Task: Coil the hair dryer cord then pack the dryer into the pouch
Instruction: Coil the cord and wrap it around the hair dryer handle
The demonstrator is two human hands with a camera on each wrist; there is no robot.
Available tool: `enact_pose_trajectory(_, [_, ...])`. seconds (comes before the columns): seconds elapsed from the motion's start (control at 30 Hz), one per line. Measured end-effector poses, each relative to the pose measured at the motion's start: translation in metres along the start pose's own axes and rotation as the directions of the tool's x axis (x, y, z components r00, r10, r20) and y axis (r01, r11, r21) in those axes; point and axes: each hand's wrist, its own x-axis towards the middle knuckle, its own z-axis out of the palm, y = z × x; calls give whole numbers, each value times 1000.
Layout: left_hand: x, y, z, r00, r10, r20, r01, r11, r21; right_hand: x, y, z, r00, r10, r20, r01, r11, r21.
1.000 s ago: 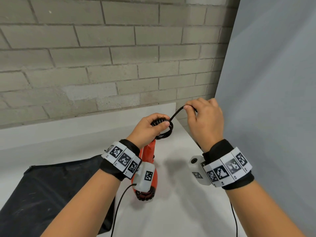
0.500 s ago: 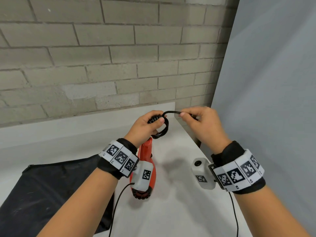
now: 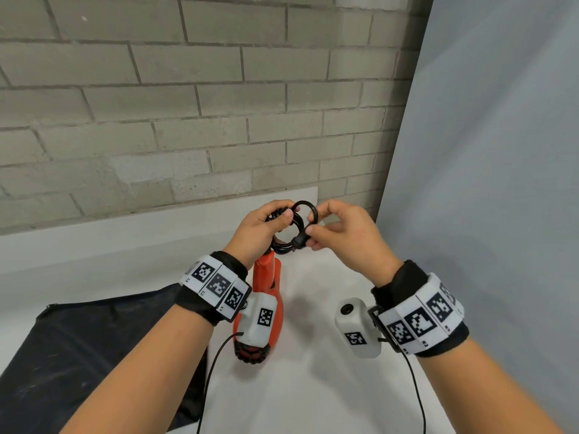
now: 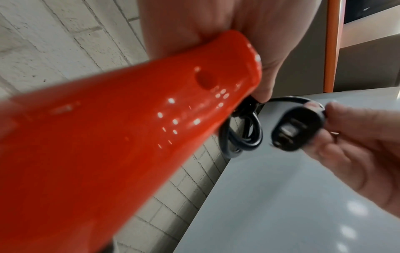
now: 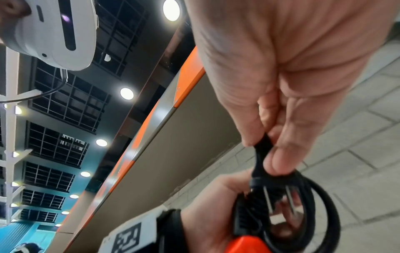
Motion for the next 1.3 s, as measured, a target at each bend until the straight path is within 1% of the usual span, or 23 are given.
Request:
enact_pose_trajectory(0.07, [-1,0,0,1000,-14,1,14,1000,-20,1,3,10,998,-23,-66,25,999,28])
enact_pose_trajectory(0.2, [0,0,0,997,-70,12,71,994,-81,3,20,31,975,-96,-198,94,995,-19])
enact_pose_trajectory(0.23, [0,0,0,997,-74,12,75,994,-75,4,23,34,967,-123,-222,116,992,-47])
enact_pose_trajectory(0.33, [-1,1,3,996,-70,56,72,997,-37,8,31,40,947,-216,-237,154,955,-255])
enact_pose_trajectory(0.4, [-2,2,5,994,-65,85,66,998,-8,10,36,41,934,-236,-267,137,929,-343])
enact_pose_trajectory(0.47, [-3,2,5,993,-55,108,55,998,4,12,39,41,919,-236,-315,119,929,-350])
enact_pose_trajectory(0.5, [-4,2,6,991,-51,123,52,999,-1,14,41,39,920,-232,-316,115,930,-348])
enact_pose_trajectory(0.53, [-4,2,6,990,-46,133,47,999,-3,16,42,37,928,-230,-293,111,922,-371])
enact_pose_trajectory(0.57, [-5,2,6,990,-41,137,40,999,4,20,43,35,945,-241,-223,134,904,-407])
enact_pose_trajectory(0.6, [-4,2,7,990,-36,133,34,999,16,24,45,33,965,-232,-123,163,898,-409])
enact_pose_trajectory(0.67, [-3,3,8,993,-30,111,27,999,27,29,43,29,988,-141,56,152,935,-320])
enact_pose_trajectory(0.7, [-3,2,8,994,-31,101,29,999,22,31,43,28,989,-100,108,127,951,-281])
enact_pose_trajectory(0.73, [-3,2,8,995,-33,93,32,999,9,32,45,27,988,-84,131,116,959,-259])
enact_pose_trajectory(0.8, [-3,2,9,996,-39,77,41,999,-18,29,48,26,985,-103,135,135,958,-252])
enact_pose_trajectory(0.87, [-4,3,11,997,-43,68,46,998,-41,26,52,24,983,-113,145,151,945,-289])
enact_pose_trajectory(0.97, [-6,6,12,999,-39,35,42,995,-91,21,55,16,972,-69,223,152,913,-378])
enact_pose_trajectory(1.03, [-5,6,11,999,-27,22,29,997,-75,19,58,9,962,-27,273,155,875,-459])
enact_pose_trajectory(1.1, [-4,4,8,1000,-16,23,17,999,-41,18,63,5,969,-19,247,150,839,-524])
enact_pose_trajectory(1.13, [-3,3,7,999,-11,31,12,1000,-20,17,64,4,976,-34,215,150,820,-553])
enact_pose_trajectory(1.2, [-3,2,7,998,-2,57,1,1000,19,18,66,2,985,-72,157,157,754,-638])
enact_pose_trajectory(1.3, [-5,3,10,997,-6,73,5,1000,21,22,61,-4,987,-136,89,157,662,-733])
